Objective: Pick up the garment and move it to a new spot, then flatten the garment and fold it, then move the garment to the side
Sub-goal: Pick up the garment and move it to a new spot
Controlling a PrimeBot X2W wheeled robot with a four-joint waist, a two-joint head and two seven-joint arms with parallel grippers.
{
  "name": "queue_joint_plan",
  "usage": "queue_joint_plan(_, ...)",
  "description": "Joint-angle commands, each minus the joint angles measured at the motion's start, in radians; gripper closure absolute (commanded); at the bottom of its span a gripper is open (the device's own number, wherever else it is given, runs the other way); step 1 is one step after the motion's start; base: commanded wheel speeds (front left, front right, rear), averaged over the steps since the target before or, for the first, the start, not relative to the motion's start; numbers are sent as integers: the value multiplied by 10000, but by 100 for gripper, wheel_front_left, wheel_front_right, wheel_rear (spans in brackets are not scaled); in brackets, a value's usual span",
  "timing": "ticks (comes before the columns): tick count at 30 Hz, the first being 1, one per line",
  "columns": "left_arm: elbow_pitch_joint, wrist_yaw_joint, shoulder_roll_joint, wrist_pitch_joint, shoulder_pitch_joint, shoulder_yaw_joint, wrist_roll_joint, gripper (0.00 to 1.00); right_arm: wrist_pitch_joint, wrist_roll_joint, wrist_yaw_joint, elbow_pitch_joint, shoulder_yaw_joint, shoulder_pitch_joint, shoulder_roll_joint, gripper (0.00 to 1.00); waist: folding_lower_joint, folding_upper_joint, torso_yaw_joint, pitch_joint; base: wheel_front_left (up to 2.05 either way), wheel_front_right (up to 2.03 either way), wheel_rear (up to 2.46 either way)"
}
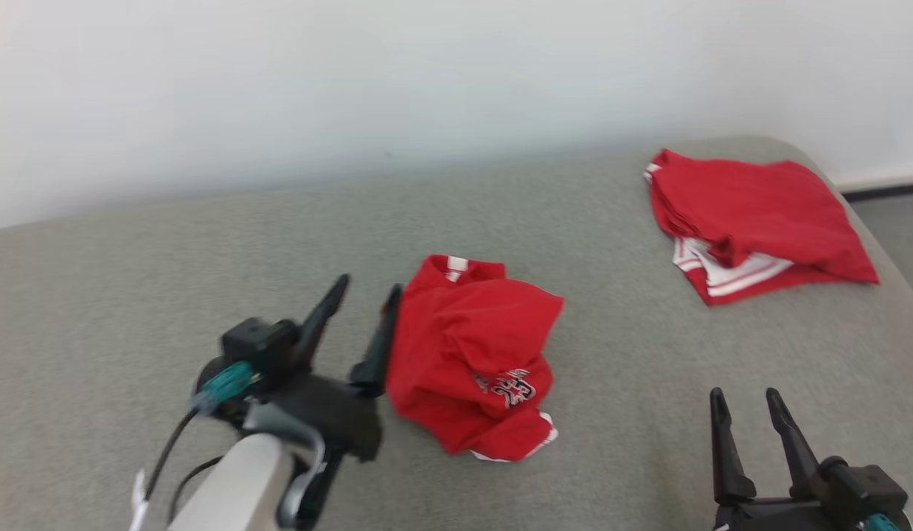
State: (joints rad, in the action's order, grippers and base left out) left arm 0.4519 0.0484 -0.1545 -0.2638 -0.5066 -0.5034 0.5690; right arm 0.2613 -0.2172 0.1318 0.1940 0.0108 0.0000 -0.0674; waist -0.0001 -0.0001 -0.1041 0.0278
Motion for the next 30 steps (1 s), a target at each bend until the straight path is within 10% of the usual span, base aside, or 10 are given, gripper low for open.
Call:
queue_joint_plan(1,-52,-45,-118,1,259,39,-125,0,31,-18,-19,-36,16,112,-48,0,1,1,564,-491,0,0,0)
queue_joint_plan(16,-3110,-827,-1572,-4,3882,2913,-1521,0,-119,-62,-19,-602,403,852,-141,0,1,1,1702,-1081,0,0,0)
queue_joint_plan(30,-3612,-378,-586,-5,6073,4362,-2457,0,-224,-282,-19,-606,335,1424,-224,0,1,1,2110,-994,0,0,0)
